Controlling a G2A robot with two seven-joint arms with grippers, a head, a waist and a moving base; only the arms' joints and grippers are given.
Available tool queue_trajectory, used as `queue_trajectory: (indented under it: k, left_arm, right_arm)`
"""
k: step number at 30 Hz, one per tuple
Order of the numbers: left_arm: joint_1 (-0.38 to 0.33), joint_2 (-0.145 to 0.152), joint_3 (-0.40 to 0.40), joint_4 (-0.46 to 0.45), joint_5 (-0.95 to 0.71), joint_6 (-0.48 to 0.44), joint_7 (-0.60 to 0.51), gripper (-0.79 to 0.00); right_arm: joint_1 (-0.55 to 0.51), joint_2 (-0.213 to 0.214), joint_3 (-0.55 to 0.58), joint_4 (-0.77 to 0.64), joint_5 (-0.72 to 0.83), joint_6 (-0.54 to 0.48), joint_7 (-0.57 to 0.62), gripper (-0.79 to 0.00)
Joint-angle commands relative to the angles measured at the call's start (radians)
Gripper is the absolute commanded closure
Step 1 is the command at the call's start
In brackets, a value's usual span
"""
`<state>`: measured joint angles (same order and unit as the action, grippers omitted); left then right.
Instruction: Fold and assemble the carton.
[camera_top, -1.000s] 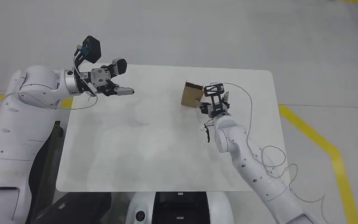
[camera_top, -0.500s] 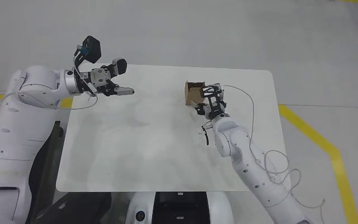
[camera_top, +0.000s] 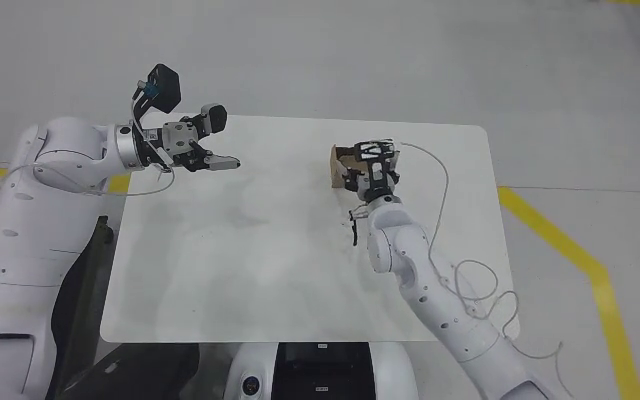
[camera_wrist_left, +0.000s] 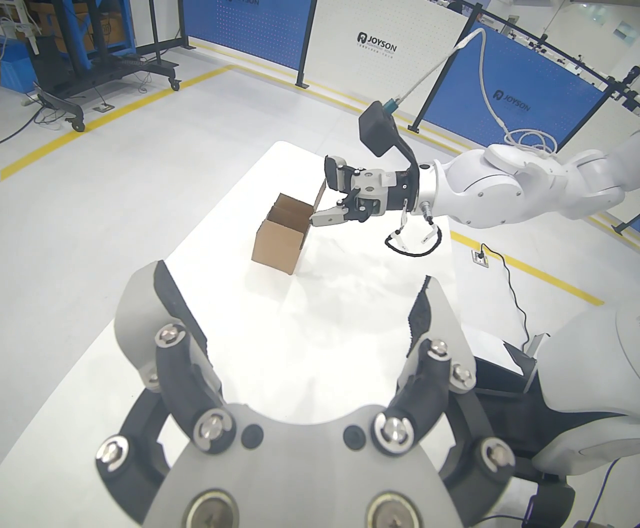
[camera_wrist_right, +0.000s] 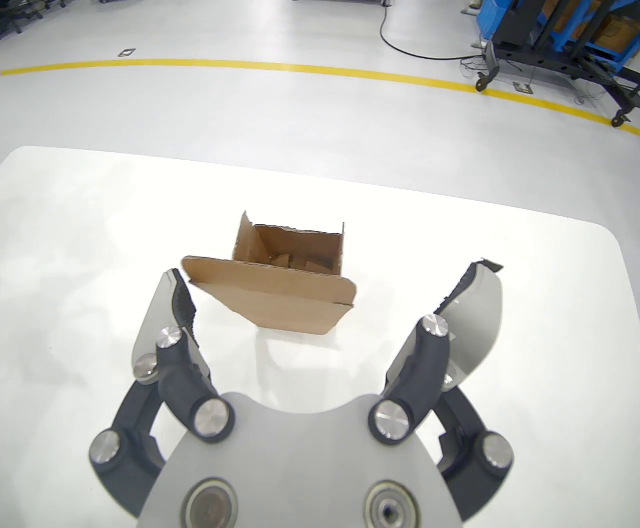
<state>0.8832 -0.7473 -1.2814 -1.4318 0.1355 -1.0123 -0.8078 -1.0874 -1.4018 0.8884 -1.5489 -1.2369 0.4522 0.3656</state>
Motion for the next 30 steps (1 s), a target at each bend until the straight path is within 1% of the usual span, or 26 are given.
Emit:
queue_trajectory:
  k: [1,7,11,14,17,19,23,27,29,30]
  left_arm:
    - [0.000,0.000,0.000,0.000,0.000,0.000,0.000,-0.785]
    - [0.000,0.000,0.000,0.000,0.000,0.000,0.000,-0.785]
    - [0.000,0.000,0.000,0.000,0.000,0.000,0.000,-0.785]
    - [0.000,0.000,0.000,0.000,0.000,0.000,0.000,-0.785]
    - [0.000,0.000,0.000,0.000,0.000,0.000,0.000,-0.785]
    - [0.000,0.000,0.000,0.000,0.000,0.000,0.000,-0.785]
    - [0.000,0.000,0.000,0.000,0.000,0.000,0.000,-0.785]
    - [0.000,0.000,0.000,0.000,0.000,0.000,0.000,-0.785]
    - [0.000,0.000,0.000,0.000,0.000,0.000,0.000,-0.785]
    - [0.000,0.000,0.000,0.000,0.000,0.000,0.000,-0.785]
  right_arm:
    - [-0.001,-0.002,0.004,0.003,-0.006,0.001,0.014,-0.785]
    - [-0.045,0.004,0.035,-0.035,-0.081,0.022,0.052,-0.785]
    - [-0.091,0.014,0.087,-0.077,-0.143,0.065,0.080,-0.785]
    - [-0.126,0.020,0.130,-0.112,-0.164,0.078,0.095,-0.785]
    - [-0.157,0.024,0.165,-0.147,-0.161,0.060,0.098,-0.785]
    - [-0.172,0.026,0.182,-0.164,-0.132,0.022,0.093,-0.785]
    - [-0.166,0.023,0.179,-0.163,-0.097,-0.053,0.078,-0.785]
    - [-0.123,0.010,0.154,-0.115,-0.062,-0.070,0.080,-0.785]
    - [-0.099,0.003,0.147,-0.084,-0.044,-0.063,0.080,-0.785]
    - [-0.091,0.000,0.147,-0.071,-0.037,-0.055,0.080,-0.733]
